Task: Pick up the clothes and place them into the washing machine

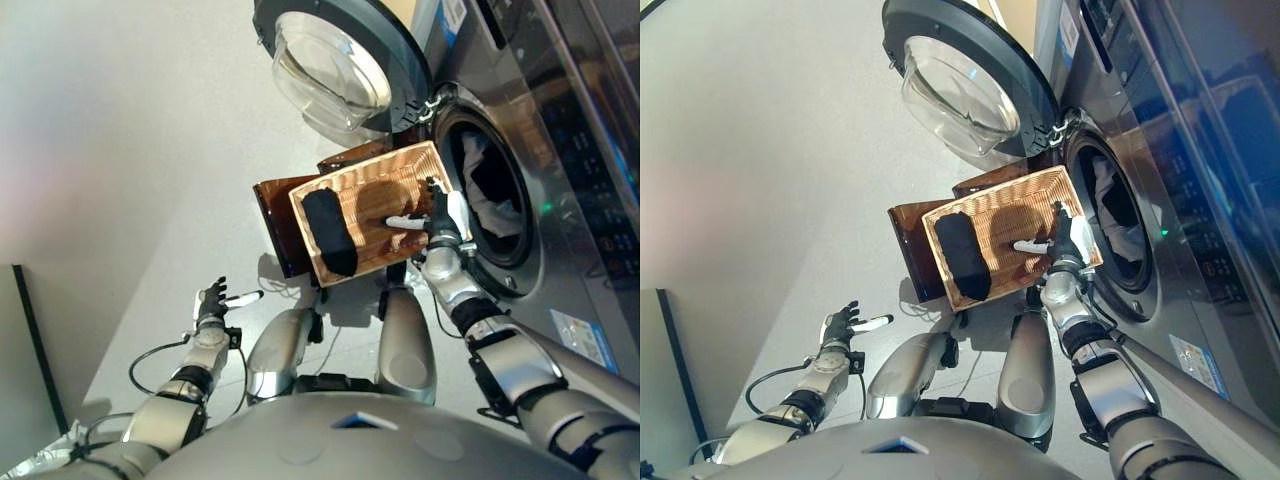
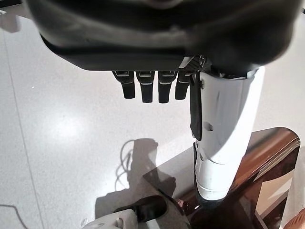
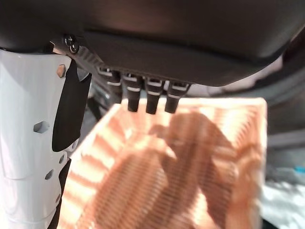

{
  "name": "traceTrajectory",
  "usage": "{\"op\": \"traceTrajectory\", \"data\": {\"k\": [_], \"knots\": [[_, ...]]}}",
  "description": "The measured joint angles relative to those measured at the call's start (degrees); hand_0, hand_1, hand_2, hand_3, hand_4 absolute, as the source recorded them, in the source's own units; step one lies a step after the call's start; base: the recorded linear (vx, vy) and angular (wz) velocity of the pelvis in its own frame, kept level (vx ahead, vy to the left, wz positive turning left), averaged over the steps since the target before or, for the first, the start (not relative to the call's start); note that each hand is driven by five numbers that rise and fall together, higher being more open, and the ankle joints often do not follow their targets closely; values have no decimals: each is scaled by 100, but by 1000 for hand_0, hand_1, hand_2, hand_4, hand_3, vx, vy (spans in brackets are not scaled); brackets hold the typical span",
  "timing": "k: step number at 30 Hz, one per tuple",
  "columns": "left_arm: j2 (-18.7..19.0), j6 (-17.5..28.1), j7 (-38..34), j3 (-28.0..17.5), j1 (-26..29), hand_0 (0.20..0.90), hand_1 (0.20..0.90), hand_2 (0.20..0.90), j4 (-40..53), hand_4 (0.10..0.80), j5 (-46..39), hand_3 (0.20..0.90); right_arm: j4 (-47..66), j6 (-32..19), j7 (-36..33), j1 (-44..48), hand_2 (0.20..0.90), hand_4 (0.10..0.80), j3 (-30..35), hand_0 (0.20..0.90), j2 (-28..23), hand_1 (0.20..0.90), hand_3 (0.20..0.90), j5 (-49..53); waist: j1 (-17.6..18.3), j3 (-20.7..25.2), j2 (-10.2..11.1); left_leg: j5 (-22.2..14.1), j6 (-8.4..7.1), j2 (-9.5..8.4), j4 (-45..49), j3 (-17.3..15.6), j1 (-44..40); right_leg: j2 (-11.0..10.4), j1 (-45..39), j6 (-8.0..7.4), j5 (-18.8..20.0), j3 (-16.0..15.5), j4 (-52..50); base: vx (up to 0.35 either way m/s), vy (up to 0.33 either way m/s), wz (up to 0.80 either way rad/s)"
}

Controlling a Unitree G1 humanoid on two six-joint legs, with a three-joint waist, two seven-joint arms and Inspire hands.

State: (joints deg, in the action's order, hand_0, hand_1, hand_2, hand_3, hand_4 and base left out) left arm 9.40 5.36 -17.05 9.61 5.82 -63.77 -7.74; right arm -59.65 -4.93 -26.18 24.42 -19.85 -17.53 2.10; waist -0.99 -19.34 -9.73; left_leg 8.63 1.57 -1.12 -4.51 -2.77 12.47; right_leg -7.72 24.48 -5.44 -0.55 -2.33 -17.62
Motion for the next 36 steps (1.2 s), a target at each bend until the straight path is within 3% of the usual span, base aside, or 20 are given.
{"op": "traceTrajectory", "data": {"k": [3, 8, 18, 27, 34, 36], "knots": [[-4, 1, 11, 19, 10, 900, 900, 900, -104, 800, -6, 900, -213, -1, 145, 16, 900, 800, 47, 900, 140, 900, 900, 489, -16, 25, 52, 14, -19, 26, 1, 52, 48, 12, -16, 40, 6, -78, 5, -49, -43, 14], [-6, -10, 67, 42, 77, 900, 900, 900, -205, 800, -62, 900, -518, -2, 261, 72, 900, 800, 431, 900, 281, 900, 900, 1314, -119, 32, 48, 96, -124, 125, 50, 131, 240, -60, -91, 111, -35, -486, 18, 0, 14, 39], [91, -4, 70, 1, 67, 900, 900, 900, -215, 800, -266, 900, -656, 0, 405, 563, 900, 800, 287, 900, 363, 900, 900, 1411, -516, -40, 145, 110, -146, 172, 225, 162, 527, -117, -211, 63, -48, -939, 203, 7, 28, 22], [490, -12, 54, -1, 283, 900, 900, 900, -218, 800, -324, 900, -649, -3, 486, 1158, 900, 800, 95, 900, 818, 900, 900, 1286, -727, -451, 725, 105, -138, 132, 248, 176, 603, -134, -205, 57, 5, -936, 310, 8, 19, 5], [507, 0, 52, 4, 577, 900, 900, 900, -189, 800, -323, 900, -650, -6, 493, 1383, 900, 800, -76, 900, 1055, 900, 900, 1226, -803, -604, 790, 99, -130, 134, 274, 169, 609, -123, -250, 42, 43, -933, 390, -1, 2, 0], [509, -7, 51, 4, 579, 900, 900, 900, -205, 800, -324, 900, -704, -6, 490, 1401, 900, 800, -92, 900, 1119, 900, 900, 1078, -804, -619, 801, 42, -53, 132, 396, 163, 605, -120, -309, 46, 48, -930, 398, -12, 12, -2]]}}
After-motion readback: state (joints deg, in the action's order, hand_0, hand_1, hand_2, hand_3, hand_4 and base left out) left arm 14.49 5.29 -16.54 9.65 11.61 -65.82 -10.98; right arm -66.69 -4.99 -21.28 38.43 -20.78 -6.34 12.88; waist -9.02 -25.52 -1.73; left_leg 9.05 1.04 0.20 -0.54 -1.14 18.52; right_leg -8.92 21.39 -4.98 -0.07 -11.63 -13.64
